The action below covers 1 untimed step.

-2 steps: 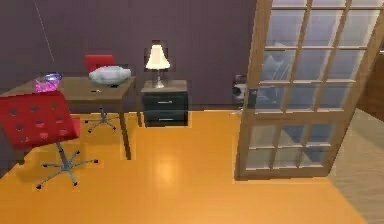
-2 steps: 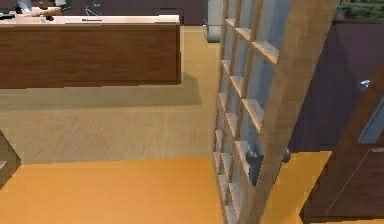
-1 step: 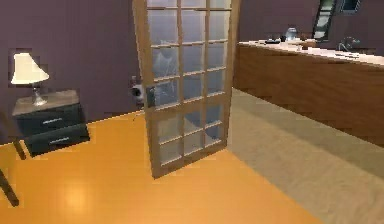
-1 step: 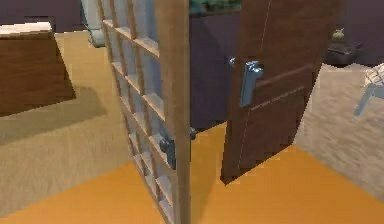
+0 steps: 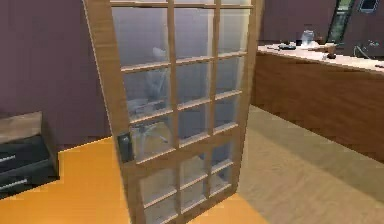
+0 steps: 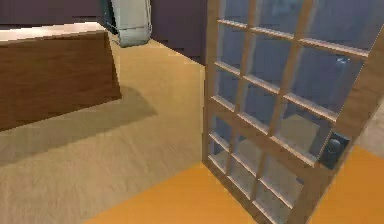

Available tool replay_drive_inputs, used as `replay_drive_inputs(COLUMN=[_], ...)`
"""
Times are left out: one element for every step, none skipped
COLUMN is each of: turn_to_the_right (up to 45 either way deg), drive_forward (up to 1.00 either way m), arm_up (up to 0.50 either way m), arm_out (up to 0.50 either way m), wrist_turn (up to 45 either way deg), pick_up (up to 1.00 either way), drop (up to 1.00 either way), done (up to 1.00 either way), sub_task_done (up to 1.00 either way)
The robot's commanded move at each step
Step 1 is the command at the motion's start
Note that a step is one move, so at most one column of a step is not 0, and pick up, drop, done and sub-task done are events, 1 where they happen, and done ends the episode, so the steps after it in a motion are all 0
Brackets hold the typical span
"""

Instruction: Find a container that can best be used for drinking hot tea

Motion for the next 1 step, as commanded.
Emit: replay_drive_inputs(turn_to_the_right=[45.0], drive_forward=[0.0], arm_up=[0.0], arm_out=[0.0], wrist_turn=[0.0], pick_up=[0.0], drop=[0.0], done=[0.0], sub_task_done=[0.0])
